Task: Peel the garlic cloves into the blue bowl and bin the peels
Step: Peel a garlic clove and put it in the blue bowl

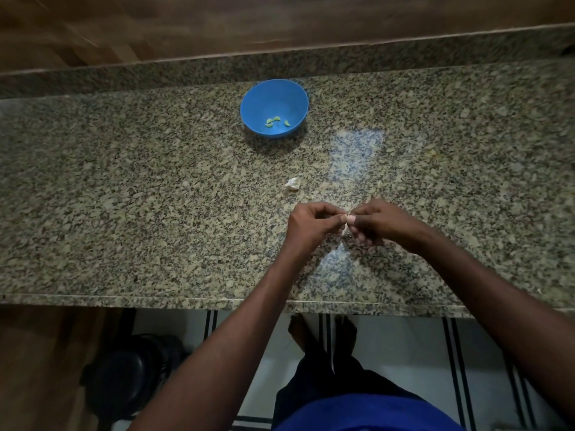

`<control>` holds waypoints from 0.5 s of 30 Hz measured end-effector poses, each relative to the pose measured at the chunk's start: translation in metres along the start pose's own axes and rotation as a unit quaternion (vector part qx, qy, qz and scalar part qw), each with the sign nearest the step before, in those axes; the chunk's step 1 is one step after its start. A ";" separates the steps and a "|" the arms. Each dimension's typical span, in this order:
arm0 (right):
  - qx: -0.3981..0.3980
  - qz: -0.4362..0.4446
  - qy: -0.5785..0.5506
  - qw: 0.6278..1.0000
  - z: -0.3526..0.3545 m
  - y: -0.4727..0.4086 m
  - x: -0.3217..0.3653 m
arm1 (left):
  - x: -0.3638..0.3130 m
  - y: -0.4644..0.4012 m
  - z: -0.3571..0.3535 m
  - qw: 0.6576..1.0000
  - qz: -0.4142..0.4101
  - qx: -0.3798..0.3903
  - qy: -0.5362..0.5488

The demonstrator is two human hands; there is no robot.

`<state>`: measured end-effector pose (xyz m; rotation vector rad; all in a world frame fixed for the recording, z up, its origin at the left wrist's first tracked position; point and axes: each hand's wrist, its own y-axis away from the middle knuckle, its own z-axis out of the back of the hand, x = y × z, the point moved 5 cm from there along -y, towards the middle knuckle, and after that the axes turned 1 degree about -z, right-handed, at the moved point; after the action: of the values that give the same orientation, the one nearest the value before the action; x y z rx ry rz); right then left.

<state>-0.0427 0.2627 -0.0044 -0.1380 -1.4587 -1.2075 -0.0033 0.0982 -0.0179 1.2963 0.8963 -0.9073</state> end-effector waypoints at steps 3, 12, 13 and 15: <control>0.046 -0.071 -0.158 0.984 0.000 -0.007 -0.010 | -0.008 -0.001 0.000 1.000 -0.013 -0.004 -0.013; 0.083 -0.220 -0.382 0.894 -0.005 -0.017 -0.007 | -0.020 -0.007 0.004 0.995 -0.064 -0.036 -0.065; 0.071 -0.202 -0.345 0.914 -0.004 -0.016 -0.006 | -0.019 -0.009 0.004 0.997 -0.049 -0.034 -0.051; 0.015 -0.117 -0.192 0.974 0.001 -0.013 0.002 | -0.015 -0.015 0.008 1.000 0.016 -0.027 0.004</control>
<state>-0.0527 0.2565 -0.0099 -0.1897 -1.8694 -1.4029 -0.0229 0.0905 -0.0094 1.2655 0.8986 -0.8489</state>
